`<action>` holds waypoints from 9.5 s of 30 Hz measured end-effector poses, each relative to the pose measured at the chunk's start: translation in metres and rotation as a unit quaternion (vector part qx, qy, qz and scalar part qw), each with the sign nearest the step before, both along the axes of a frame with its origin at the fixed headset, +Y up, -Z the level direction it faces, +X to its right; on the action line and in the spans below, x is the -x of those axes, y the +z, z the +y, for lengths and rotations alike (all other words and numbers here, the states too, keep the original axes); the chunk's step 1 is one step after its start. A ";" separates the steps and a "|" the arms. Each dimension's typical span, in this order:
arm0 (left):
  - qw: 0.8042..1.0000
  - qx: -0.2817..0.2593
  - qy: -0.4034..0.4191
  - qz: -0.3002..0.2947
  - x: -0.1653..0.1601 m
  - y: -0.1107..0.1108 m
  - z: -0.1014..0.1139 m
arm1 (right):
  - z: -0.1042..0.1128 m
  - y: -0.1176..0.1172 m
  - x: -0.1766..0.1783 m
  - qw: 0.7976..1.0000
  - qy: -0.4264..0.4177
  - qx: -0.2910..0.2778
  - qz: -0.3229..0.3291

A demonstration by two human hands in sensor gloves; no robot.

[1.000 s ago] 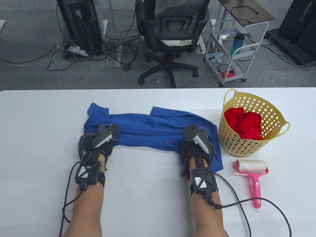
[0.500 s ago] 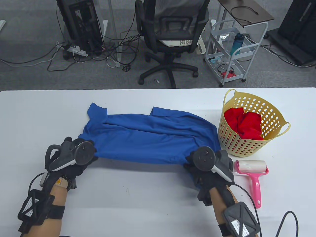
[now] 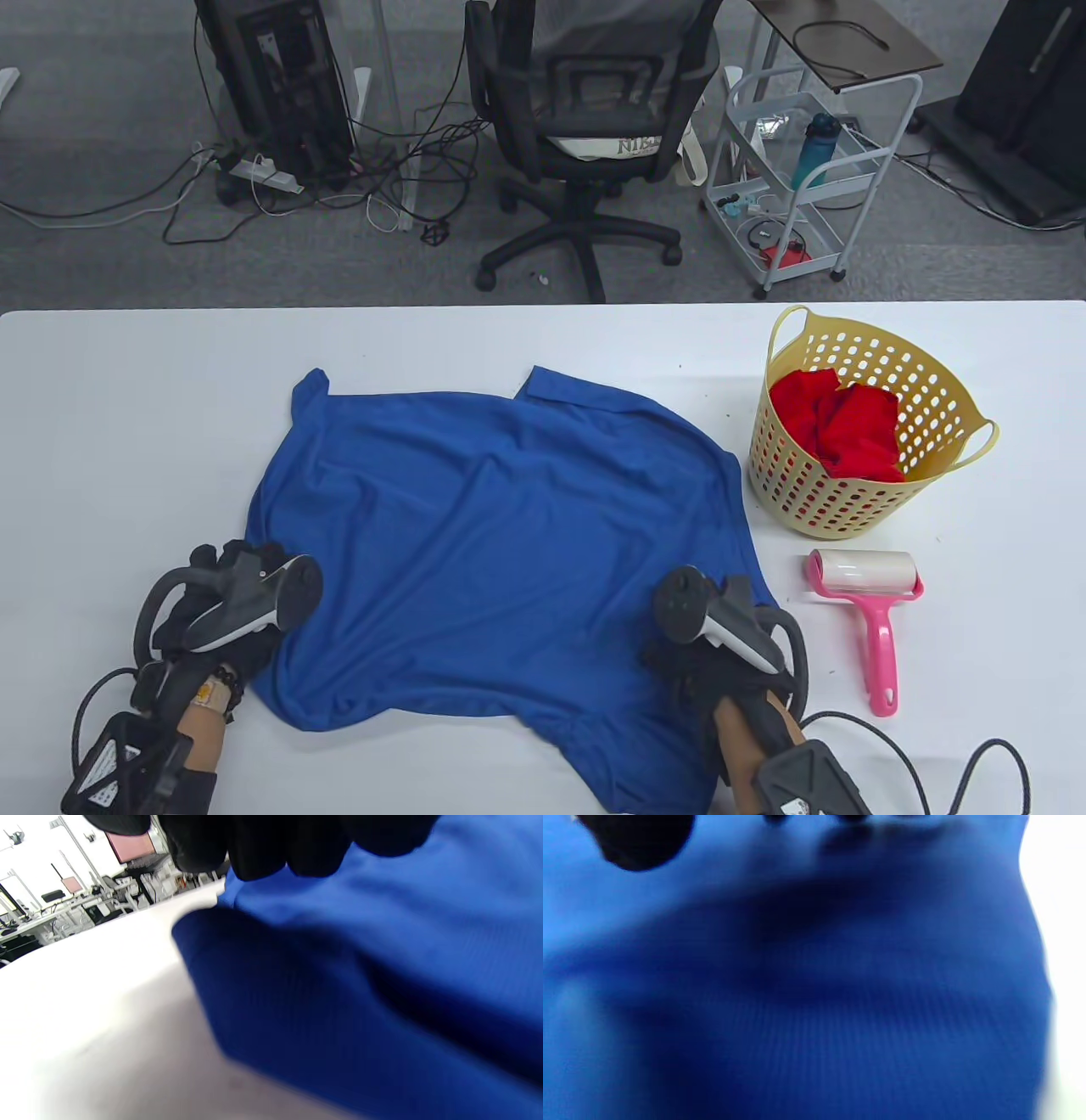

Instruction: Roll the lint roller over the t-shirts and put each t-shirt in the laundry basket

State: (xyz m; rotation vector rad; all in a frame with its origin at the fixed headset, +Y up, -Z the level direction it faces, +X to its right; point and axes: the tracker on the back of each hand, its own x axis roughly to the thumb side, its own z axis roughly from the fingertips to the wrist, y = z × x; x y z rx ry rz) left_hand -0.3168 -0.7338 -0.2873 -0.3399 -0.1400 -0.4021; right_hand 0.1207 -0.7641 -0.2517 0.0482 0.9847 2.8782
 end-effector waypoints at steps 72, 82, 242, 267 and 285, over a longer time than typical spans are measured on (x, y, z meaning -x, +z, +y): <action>0.995 0.026 -0.017 0.092 0.032 -0.002 -0.007 | -0.018 -0.013 -0.031 0.998 -0.045 0.048 -0.004; 0.975 0.080 -0.163 0.130 0.029 0.007 0.003 | -0.019 -0.013 -0.032 0.997 -0.053 0.048 -0.005; 0.969 0.214 0.118 0.024 -0.046 0.003 -0.070 | 0.065 0.012 0.035 0.980 0.101 -0.169 0.015; 0.969 0.216 0.120 0.023 -0.046 0.003 -0.070 | 0.044 -0.112 0.078 0.961 0.081 -0.245 -0.100; 0.969 0.216 0.119 0.023 -0.046 0.003 -0.070 | 0.059 -0.105 0.064 0.982 0.073 -0.158 -0.068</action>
